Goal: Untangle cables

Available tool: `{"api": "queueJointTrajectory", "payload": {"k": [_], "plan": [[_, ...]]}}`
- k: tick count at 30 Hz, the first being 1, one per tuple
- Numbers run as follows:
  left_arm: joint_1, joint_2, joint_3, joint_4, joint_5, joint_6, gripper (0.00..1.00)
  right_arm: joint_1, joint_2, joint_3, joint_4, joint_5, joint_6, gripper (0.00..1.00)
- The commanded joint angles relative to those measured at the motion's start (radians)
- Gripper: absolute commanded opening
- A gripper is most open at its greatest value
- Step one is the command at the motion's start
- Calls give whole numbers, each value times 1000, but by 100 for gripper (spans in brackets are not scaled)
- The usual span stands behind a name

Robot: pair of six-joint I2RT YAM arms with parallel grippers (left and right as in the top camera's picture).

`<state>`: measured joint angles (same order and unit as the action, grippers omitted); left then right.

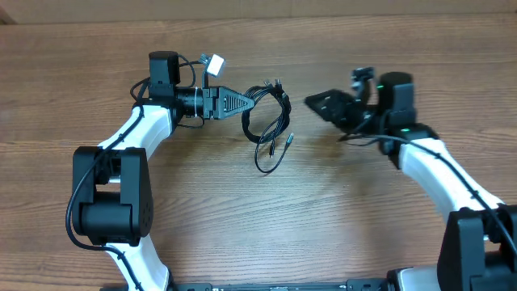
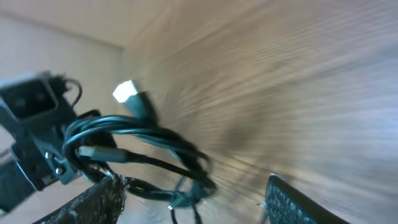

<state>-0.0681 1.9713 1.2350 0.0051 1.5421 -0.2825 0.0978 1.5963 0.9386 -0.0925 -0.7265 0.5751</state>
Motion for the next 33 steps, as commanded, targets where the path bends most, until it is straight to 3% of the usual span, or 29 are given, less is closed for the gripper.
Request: {"api": "queueJointTrajectory", "payload": {"k": [1, 8, 14, 20, 28, 33], "plan": [[-14, 5, -2, 6, 40, -9, 4, -53, 0, 9, -90, -78, -4, 71], [-59, 5, -2, 7, 40, 53, 4, -34, 0, 7, -316, -19, -30, 61], [-65, 5, -3, 7, 40, 78, 4, 68, 1, -42, -356, 11, -10, 32], [-65, 5, -3, 6, 40, 85, 4, 169, 1, -73, -362, 162, 150, 15], [-65, 5, -4, -1, 40, 85, 4, 332, 1, -126, -272, 388, 391, 5], [-65, 5, -4, -4, 40, 84, 4, 381, 1, -135, -156, 387, 415, 5]]}}
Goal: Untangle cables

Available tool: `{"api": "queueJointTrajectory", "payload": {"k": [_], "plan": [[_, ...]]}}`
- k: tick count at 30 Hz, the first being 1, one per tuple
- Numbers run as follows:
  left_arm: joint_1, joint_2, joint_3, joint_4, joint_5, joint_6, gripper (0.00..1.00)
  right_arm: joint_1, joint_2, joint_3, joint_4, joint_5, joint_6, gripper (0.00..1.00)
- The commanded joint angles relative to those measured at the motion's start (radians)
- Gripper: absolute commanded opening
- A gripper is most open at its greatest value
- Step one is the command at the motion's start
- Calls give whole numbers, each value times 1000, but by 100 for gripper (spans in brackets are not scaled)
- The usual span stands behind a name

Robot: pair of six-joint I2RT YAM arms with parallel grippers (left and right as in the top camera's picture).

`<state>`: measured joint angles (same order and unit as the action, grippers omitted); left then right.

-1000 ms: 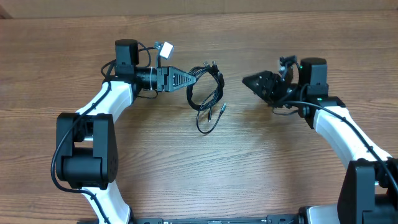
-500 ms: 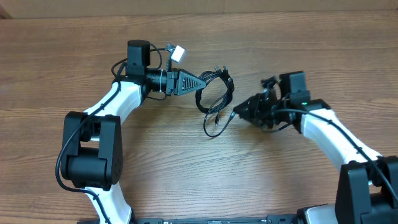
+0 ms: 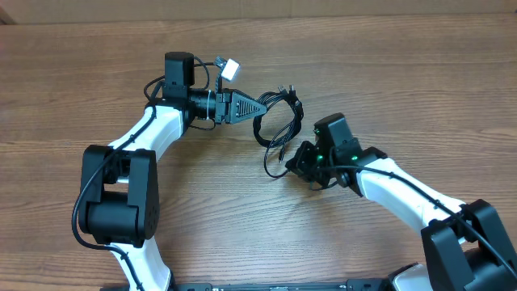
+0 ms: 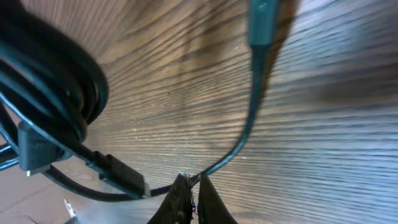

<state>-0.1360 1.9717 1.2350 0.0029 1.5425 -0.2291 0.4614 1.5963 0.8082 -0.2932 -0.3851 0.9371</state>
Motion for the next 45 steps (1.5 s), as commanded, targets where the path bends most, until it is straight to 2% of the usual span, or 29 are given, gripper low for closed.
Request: {"api": "queueJointTrajectory", "payload": {"k": [1, 6, 12, 19, 21, 22, 23, 27, 30, 34, 45], "plan": [[3, 5, -4, -2, 39, 31, 4, 17, 1, -4, 66, 31, 50, 5], [5, 5, -4, -3, 40, 31, 4, -6, 1, -4, 180, -92, -3, 5], [5, 5, -4, -3, 40, 31, 4, -82, 1, -4, 305, -193, -2, 5], [5, 5, -4, -3, 40, 32, 4, -202, 1, -4, 262, -223, -4, 6], [5, 5, -4, -2, 40, 32, 4, -241, 1, -4, 232, -223, -31, 10], [5, 5, -4, -2, 40, 32, 4, -260, 1, -4, 217, -223, -51, 19], [5, 5, -4, -2, 40, 32, 4, -276, 1, -4, 205, -222, -63, 23], [5, 5, -4, -3, 39, 40, 4, -314, 1, -4, 163, -224, -74, 24], [5, 5, -4, -3, 39, 43, 4, -307, 1, -4, 135, -279, -75, 21], [5, 5, -4, -3, 39, 43, 4, -287, 1, -4, 138, -451, -137, 4], [5, 5, -4, -4, 40, 43, 4, -233, 1, -4, 174, -469, -142, 4]]}}
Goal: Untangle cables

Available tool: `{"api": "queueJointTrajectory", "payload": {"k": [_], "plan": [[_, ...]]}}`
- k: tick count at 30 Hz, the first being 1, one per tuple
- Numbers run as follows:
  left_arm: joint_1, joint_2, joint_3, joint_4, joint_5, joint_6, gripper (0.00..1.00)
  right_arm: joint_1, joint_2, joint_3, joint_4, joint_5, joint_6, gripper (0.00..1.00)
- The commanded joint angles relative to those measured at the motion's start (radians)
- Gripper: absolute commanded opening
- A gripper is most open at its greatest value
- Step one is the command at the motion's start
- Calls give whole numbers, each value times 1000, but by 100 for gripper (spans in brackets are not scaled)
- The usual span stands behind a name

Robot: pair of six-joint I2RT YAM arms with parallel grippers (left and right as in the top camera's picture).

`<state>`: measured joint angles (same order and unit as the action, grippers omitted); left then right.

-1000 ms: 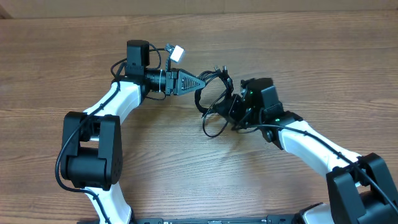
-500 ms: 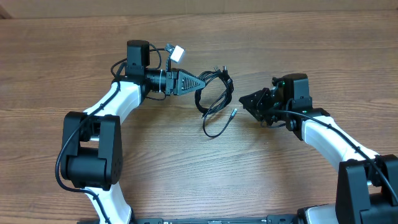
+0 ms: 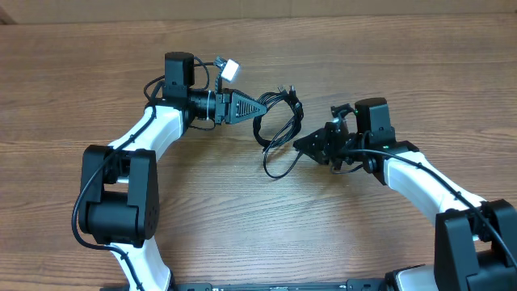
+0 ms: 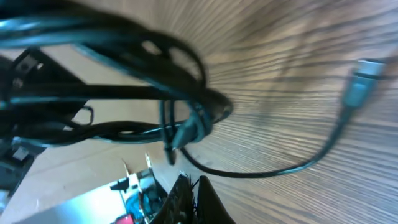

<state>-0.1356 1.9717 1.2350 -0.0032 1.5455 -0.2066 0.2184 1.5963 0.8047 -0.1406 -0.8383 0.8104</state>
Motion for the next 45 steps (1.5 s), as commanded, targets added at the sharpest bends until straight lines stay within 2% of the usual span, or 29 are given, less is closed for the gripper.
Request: {"api": "queueJointTrajectory", "payload": {"k": [1, 11, 13, 15, 21, 25, 26, 27, 30, 38, 45], "plan": [[4, 5, -4, 1, 37, 20, 4, 10, 1, -1, 29, -6, -16, 4], [4, 5, -5, 0, 36, 20, 4, -7, 1, -1, 33, 48, -16, 8], [4, 5, -5, 0, 36, 20, 4, -18, 1, 0, 34, 48, -15, 13], [4, 5, -5, 0, 36, 20, 4, -39, 1, 0, 34, 44, 20, 25], [4, 5, -5, 0, 36, 20, 4, -104, 1, 0, 57, -19, 273, 25], [3, 5, -5, 0, 36, 36, 4, -102, 1, 0, 122, 10, 497, 25], [2, 5, -5, 0, 36, 37, 4, -102, 1, 0, 130, 23, 551, 27], [1, 5, -5, 0, 36, 39, 4, -102, 1, 0, 133, 34, 603, 36], [1, 5, -5, 0, 36, 39, 4, -95, 1, 0, 132, 53, 755, 38], [-4, 5, -5, 1, 34, 72, 4, -61, 1, 0, 133, 122, 1023, 40], [-22, 5, -5, 2, 30, 80, 4, 5, 1, 0, 142, 253, 1192, 40]]}}
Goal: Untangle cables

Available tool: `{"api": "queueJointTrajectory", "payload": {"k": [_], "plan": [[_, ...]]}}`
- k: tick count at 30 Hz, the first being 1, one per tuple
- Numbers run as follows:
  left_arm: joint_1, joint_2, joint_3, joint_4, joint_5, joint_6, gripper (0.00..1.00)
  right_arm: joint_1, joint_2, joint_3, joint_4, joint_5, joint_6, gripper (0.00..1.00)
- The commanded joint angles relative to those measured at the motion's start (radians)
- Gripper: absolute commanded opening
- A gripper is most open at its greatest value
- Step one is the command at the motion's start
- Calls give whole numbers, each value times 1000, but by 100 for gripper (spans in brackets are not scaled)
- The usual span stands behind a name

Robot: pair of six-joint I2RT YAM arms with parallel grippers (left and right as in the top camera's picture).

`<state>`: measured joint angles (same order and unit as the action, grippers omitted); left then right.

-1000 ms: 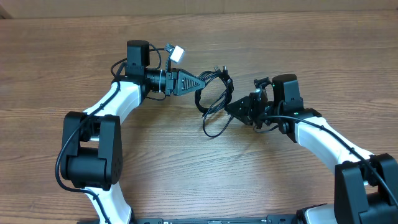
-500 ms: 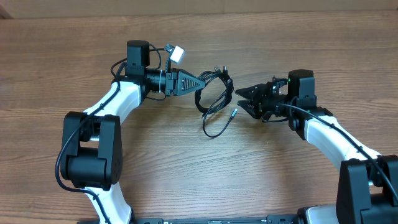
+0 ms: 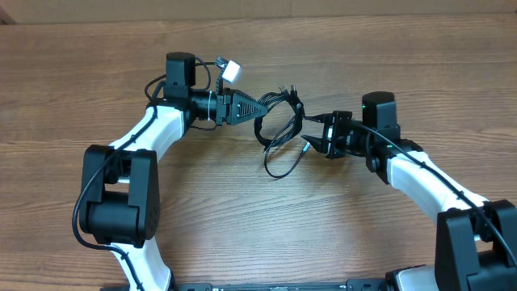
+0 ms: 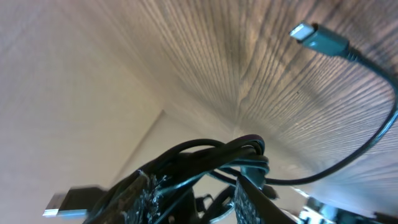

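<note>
A black cable bundle [image 3: 279, 113] hangs coiled off the table between the two arms, and one thin loop [image 3: 279, 166] trails down onto the wood. My left gripper [image 3: 262, 106] is shut on the bundle's left side. A white plug [image 3: 229, 69] sticks up behind it. My right gripper [image 3: 313, 137] is at the bundle's right side, open, with several strands [image 4: 205, 155] crossing between its two fingers [image 4: 134, 193]. The loose strand's plug [image 4: 314, 37] hangs free, seen also as the plug [image 3: 307, 146] just below the right fingers.
The wooden table [image 3: 242, 234] lies under everything. Both white arms reach in from the front corners. A pale wall or board edge [image 4: 74, 93] fills the left of the right wrist view.
My right gripper was shut, low by the loose strand right of the loop. Now it sits higher and farther back, open around the bundle's strands, and the plug end is free. The left gripper has not moved.
My right gripper first hovered open, well right of the bundle held by the left gripper. Then it was down at the loop, shut on the thin strand. Later it was still shut, with that strand drawn rightward. Now it is open around the bundle.
</note>
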<state>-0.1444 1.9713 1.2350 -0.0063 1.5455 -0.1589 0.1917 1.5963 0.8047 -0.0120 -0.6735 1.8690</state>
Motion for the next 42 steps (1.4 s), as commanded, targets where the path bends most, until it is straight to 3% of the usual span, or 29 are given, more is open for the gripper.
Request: {"api": "queueJointTrajectory", "payload": {"k": [1, 9, 18, 42], "plan": [[-13, 5, -5, 5, 25, 32, 4, 40, 1, 0, 19, 104, 152, 40], [-13, 5, -5, 5, 23, 32, 4, 63, 1, 0, 76, 217, 201, 39], [-14, 5, -5, 5, 23, 32, 4, 64, 1, 0, 135, 233, 203, 32], [-13, 5, -5, 4, 15, 32, 4, 144, 1, 0, 70, 229, 190, 32]]}}
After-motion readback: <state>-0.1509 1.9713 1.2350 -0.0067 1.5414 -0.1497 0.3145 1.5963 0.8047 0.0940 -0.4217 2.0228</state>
